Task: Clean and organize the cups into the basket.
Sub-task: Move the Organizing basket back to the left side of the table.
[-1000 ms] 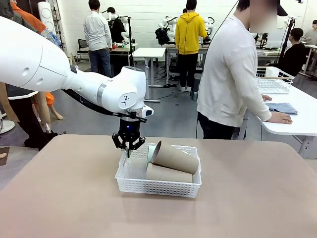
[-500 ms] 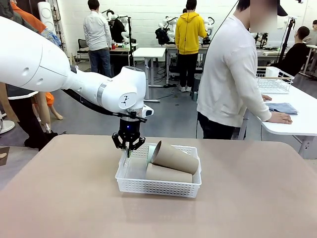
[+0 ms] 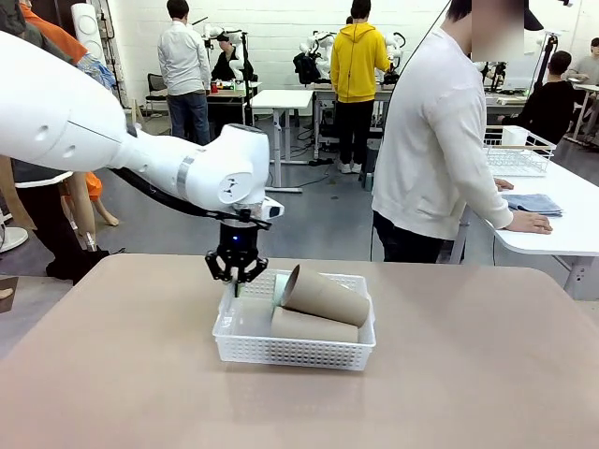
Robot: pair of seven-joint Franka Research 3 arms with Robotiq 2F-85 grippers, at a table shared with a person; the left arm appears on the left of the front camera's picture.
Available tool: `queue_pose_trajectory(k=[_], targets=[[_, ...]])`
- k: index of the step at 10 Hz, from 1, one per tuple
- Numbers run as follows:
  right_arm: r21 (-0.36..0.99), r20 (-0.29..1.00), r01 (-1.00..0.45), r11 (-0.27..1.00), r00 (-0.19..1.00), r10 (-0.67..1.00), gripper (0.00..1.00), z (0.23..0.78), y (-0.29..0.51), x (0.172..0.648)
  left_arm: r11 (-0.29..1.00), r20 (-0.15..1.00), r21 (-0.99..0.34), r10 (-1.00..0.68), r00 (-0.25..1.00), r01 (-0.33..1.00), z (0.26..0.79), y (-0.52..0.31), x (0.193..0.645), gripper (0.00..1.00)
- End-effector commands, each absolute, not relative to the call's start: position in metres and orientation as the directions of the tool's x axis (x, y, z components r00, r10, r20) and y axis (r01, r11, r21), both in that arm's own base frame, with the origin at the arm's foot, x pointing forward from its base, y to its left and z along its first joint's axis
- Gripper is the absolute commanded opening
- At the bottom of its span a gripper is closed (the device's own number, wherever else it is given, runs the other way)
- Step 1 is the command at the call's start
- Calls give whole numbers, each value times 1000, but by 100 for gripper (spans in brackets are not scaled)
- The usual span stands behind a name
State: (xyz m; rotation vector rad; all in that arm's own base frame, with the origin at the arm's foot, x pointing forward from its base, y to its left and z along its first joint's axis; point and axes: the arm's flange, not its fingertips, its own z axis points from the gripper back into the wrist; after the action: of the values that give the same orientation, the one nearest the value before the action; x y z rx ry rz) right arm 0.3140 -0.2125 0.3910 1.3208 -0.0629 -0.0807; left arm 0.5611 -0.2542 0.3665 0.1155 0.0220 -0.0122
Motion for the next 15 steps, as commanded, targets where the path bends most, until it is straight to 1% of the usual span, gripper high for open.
queue_pose_trajectory(k=[1, 2, 4, 5, 6, 7, 9, 10, 12, 13, 15], targets=[[969, -6, 25, 248, 997, -79, 100, 392, -210, 313, 989, -53, 147, 19, 998, -11, 385, -183, 537, 6], [969, -6, 25, 248, 997, -79, 100, 392, -210, 313, 986, -31, 165, 9, 999, -4, 397, -158, 523, 6], [969, -6, 25, 248, 997, -79, 100, 392, -210, 313, 980, -50, 200, -1, 999, 11, 414, -110, 499, 6], [969, -6, 25, 248, 997, -79, 100, 392, -210, 313, 978, -60, 205, -25, 998, 37, 418, -89, 495, 6], [969, -6, 25, 248, 997, -79, 100, 392, -210, 313, 980, -54, 197, -10, 998, 21, 420, -66, 492, 6], [969, -6, 25, 248, 997, -79, 100, 392, -210, 313, 983, -39, 182, -26, 999, 32, 421, -44, 489, 6], [969, -6, 25, 248, 997, -79, 100, 392, -210, 313, 990, 2, 142, 8, 1000, -9, 420, -1, 489, 6], [969, -6, 25, 248, 997, -79, 100, 392, -210, 313, 993, 25, 108, 48, 999, -51, 418, 19, 490, 6], [969, -6, 25, 248, 997, -79, 100, 392, -210, 313, 994, 18, 78, 71, 997, -72, 410, 50, 493, 6], [969, -6, 25, 248, 997, -79, 100, 392, -210, 313, 996, 7, 85, 28, 1000, -29, 403, 58, 499, 6], [969, -6, 25, 248, 997, -79, 100, 392, -210, 313, 996, -9, 93, 11, 1000, -10, 399, 64, 509, 6]])
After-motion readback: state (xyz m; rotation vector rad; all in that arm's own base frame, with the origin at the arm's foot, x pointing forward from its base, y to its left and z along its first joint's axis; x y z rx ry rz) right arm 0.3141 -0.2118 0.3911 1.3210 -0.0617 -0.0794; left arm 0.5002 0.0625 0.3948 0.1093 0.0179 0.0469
